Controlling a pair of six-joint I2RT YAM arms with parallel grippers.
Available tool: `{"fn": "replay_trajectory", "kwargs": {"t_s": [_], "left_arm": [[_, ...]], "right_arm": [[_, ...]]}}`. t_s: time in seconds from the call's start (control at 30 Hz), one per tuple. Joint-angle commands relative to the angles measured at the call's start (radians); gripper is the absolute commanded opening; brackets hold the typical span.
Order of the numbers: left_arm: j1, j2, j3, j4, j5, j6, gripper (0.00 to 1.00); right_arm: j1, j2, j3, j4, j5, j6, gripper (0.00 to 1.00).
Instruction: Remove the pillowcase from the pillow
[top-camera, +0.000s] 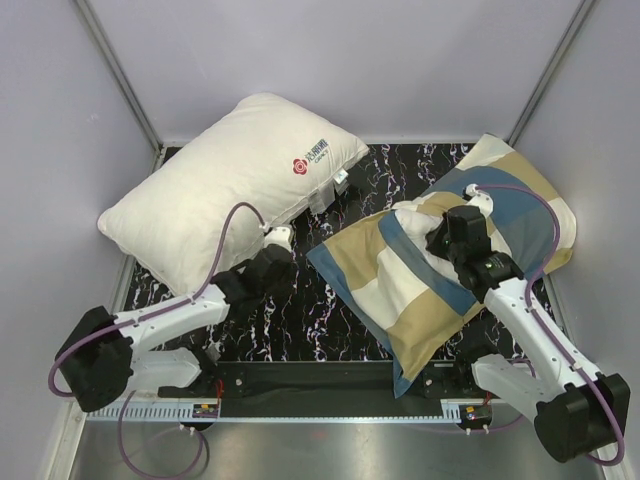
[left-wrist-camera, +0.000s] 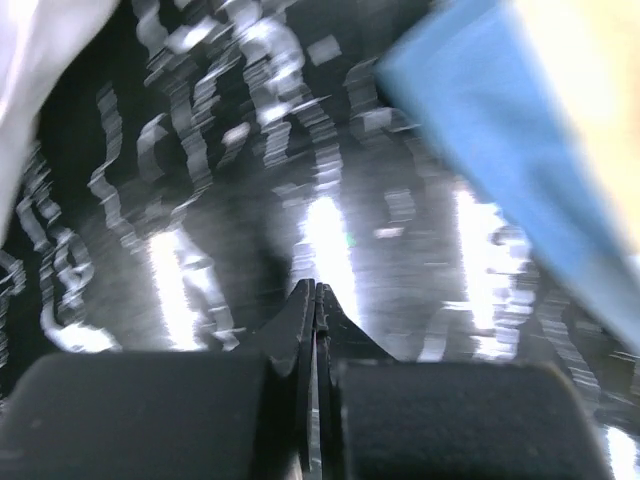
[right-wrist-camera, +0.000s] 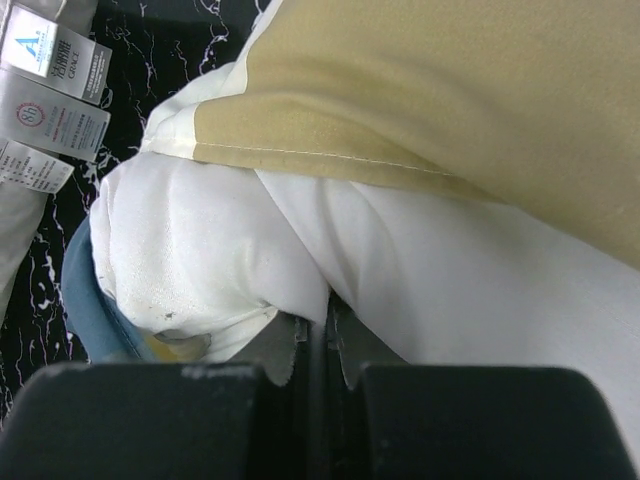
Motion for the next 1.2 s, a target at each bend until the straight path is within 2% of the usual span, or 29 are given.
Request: {"fn": "replay_trajectory", "kwargs": {"t_s": [0.0,0.1,0.13,0.23,0.43,0.63,0.77,0.83,0.87,0.9,1.0,1.03,1.13,1.17], "left_arm": [[-0.099,-0.068,0.145,0.016,-0.043,-0.014,0.09],[-0.183,-0.068,0.226,0.036,0.000,-0.046,0.40],[-0.202,-0.059,0.241,0.062,0.011,-0.056,0.67],[-0.243,0.016,0.287,0.144,0.093,-0.106,0.88],[-0.303,0.191,0.346,0.298,0.216,-0.198,0.99],[-0.315,0.338,0.376,0.465,0.292,-0.273,0.99],[-0.315,0.383,0.395,0.525,0.327,-0.295,0.99],[-0.317,0.404,0.396,0.562,0.339,-0.303,0.87],[-0.315,0.411,0.395,0.573,0.351,-0.306,0.77],[-0.315,0.417,0.395,0.591,0.358,-0.312,0.53],[-0.315,0.431,0.379,0.617,0.377,-0.326,0.26],[-0.315,0.432,0.372,0.619,0.378,-0.327,0.14],[-0.315,0.421,0.350,0.619,0.378,-0.326,0.00],[-0.317,0.414,0.343,0.616,0.373,-0.323,0.00]], "right_arm": [[-0.014,0.024,-0.034,0.015,0.057,-0.004,0.00],[-0.014,0.035,-0.046,0.039,0.039,0.005,0.00],[-0.016,0.038,-0.060,0.047,0.029,0.008,0.00],[-0.016,0.036,-0.081,0.078,0.006,0.022,0.00],[-0.014,0.032,-0.114,0.093,-0.008,0.031,0.00],[-0.014,0.012,-0.128,0.091,-0.020,0.033,0.00],[-0.014,-0.003,-0.137,0.079,-0.017,0.030,0.00],[-0.014,-0.008,-0.143,0.076,-0.015,0.030,0.00],[-0.014,-0.011,-0.143,0.073,-0.014,0.030,0.00],[-0.014,-0.016,-0.147,0.072,-0.014,0.031,0.00],[-0.016,-0.020,-0.155,0.068,-0.011,0.033,0.00],[-0.014,-0.022,-0.157,0.067,-0.009,0.031,0.00],[-0.014,-0.025,-0.161,0.067,-0.008,0.033,0.00],[-0.014,-0.026,-0.163,0.065,-0.003,0.034,0.00]]}}
